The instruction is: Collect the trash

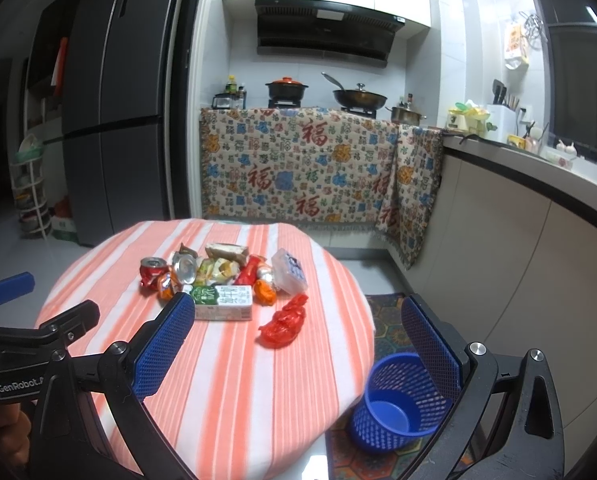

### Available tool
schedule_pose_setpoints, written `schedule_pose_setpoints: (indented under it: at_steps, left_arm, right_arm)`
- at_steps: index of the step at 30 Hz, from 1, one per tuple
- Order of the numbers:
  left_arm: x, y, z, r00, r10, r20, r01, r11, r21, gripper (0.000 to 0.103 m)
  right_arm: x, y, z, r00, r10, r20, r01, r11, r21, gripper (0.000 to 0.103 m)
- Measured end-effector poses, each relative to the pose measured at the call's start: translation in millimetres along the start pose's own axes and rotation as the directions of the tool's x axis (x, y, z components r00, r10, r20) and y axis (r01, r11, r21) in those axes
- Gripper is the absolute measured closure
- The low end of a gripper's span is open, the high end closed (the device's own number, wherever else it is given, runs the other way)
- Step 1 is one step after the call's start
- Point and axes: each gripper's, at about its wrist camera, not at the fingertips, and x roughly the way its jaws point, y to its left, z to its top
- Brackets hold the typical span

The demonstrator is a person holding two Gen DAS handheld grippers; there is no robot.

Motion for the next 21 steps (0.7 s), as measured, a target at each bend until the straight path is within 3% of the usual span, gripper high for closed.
schedule_pose_setpoints:
  at_steps: [21]
  left_arm:
    - [7, -1, 0, 1.000, -0.014, -0.026, 0.014, 1.000, 0.015, 0.000]
  right_arm:
    - [4, -1, 1, 1.000, -0.005, -0.007, 0.005, 1.000, 0.005, 0.000]
